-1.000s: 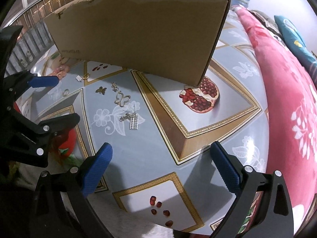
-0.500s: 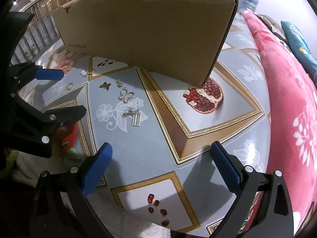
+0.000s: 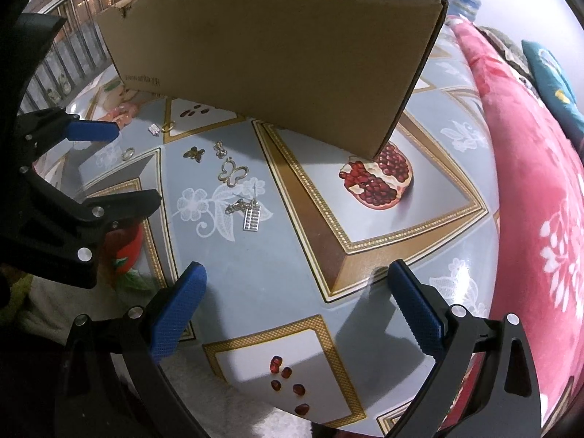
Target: Organize jewelry
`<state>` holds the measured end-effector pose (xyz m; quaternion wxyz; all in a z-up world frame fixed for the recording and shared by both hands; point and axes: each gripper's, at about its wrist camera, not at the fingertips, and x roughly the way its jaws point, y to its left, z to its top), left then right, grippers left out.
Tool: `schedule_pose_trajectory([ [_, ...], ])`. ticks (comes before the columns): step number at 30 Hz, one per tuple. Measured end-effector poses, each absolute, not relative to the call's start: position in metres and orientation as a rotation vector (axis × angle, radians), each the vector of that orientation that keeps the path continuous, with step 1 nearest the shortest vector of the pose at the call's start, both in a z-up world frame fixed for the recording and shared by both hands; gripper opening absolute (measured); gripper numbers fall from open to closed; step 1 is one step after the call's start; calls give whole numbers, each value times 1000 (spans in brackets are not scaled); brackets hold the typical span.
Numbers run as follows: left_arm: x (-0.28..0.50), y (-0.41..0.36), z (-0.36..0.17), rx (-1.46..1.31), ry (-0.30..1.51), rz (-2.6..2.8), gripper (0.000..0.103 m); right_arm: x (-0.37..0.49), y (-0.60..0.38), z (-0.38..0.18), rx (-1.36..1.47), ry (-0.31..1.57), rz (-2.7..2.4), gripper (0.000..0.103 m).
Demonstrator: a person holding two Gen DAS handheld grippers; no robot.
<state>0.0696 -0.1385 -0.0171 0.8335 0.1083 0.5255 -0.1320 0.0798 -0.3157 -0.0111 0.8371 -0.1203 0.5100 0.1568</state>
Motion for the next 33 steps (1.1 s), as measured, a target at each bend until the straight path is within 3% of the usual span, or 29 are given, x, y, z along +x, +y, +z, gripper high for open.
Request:
schedule_pose_trajectory([
  [15,55,-128,-13,228,1042,-299,98,79,-329,-1,-189,1043,378,95],
  [18,47,-123,-7,213,1012,-317,89,79,-330,11,-149,1035,383,95],
  [21,43,-115,-6,161,1014,-341,72,77,-328,19,-96,1016,411,90],
  [29,39,-89,-8,98,1025,-384,30,82,-314,19,6,1053,455,62],
  [33,36,-86,-10,85,1028,-406,23,83,-301,18,-8,1070,454,59],
])
